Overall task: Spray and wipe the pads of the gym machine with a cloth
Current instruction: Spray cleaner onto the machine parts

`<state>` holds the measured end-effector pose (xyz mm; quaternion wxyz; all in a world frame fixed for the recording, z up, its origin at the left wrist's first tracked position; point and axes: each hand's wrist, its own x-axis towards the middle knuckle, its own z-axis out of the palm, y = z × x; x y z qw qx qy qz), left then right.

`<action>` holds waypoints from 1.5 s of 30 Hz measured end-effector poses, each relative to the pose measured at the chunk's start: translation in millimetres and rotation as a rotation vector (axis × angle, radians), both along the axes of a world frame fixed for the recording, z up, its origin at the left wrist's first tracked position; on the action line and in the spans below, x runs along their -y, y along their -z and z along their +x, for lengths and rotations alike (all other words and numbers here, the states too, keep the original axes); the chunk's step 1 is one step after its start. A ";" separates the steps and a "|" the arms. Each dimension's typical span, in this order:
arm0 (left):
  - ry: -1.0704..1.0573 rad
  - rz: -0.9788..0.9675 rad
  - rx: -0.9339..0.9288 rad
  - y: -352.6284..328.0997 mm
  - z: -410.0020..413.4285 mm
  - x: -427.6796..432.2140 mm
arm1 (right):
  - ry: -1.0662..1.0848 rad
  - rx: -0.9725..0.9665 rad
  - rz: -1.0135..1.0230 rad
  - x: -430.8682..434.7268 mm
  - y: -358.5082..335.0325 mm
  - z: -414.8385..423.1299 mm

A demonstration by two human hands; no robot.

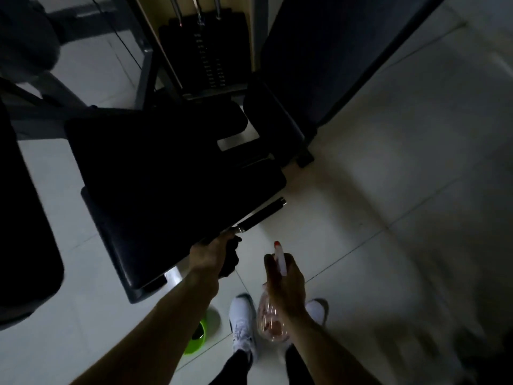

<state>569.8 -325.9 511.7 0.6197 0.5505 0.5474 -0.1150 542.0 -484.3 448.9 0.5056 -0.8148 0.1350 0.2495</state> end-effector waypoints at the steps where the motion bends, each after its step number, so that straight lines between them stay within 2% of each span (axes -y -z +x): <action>1: 0.007 -0.038 -0.038 17.2 1.5 -2.8 | 0.016 -0.012 0.006 -6.3 13.4 -3.0; 4: -0.015 -0.196 -0.042 71.7 22.5 -5.0 | 0.038 -0.006 0.018 -12.0 47.7 -5.6; 7: -0.089 -0.320 0.088 115.1 60.0 -1.4 | 0.090 0.032 0.029 -3.5 71.8 -1.7; 10: -0.165 -0.386 0.173 134.2 89.9 6.1 | 0.160 0.026 0.025 9.3 90.8 1.1; 13: -0.364 -0.455 0.211 140.7 103.4 9.7 | 0.173 0.042 0.012 14.0 94.5 -3.4; 18: -0.316 -0.424 0.150 138.6 113.3 9.1 | 0.136 0.087 -0.019 18.9 93.0 1.6; 21: -0.281 -0.416 0.197 137.0 109.4 16.5 | 0.097 0.109 -0.031 22.3 92.8 6.2; 24: -0.103 -0.452 0.261 144.7 93.3 8.8 | 0.018 0.152 -0.043 25.4 95.8 6.9; 27: 0.057 -0.329 0.187 140.6 74.2 -18.1 | 0.046 0.190 -0.053 22.9 99.5 6.2; 29: 0.025 -0.148 0.106 130.6 65.9 -33.4 | 0.011 0.137 -0.082 16.7 101.8 4.8; 31: -0.073 0.105 0.117 119.0 54.9 -40.8 | -0.034 0.088 -0.086 7.5 101.8 4.5; 32: -0.129 0.151 0.152 109.3 47.3 -41.4 | -0.061 0.087 -0.088 2.1 103.1 3.2; 34: -0.162 0.159 0.211 90.5 32.1 -38.6 | -0.133 0.100 -0.102 -10.6 105.8 -1.0; 37: -0.102 0.181 0.262 85.3 23.0 -38.9 | -0.181 0.117 -0.131 -26.7 110.6 -5.0; 45: -0.013 0.173 0.296 102.0 24.5 -28.7 | 0.118 0.050 -0.107 -16.9 117.6 18.3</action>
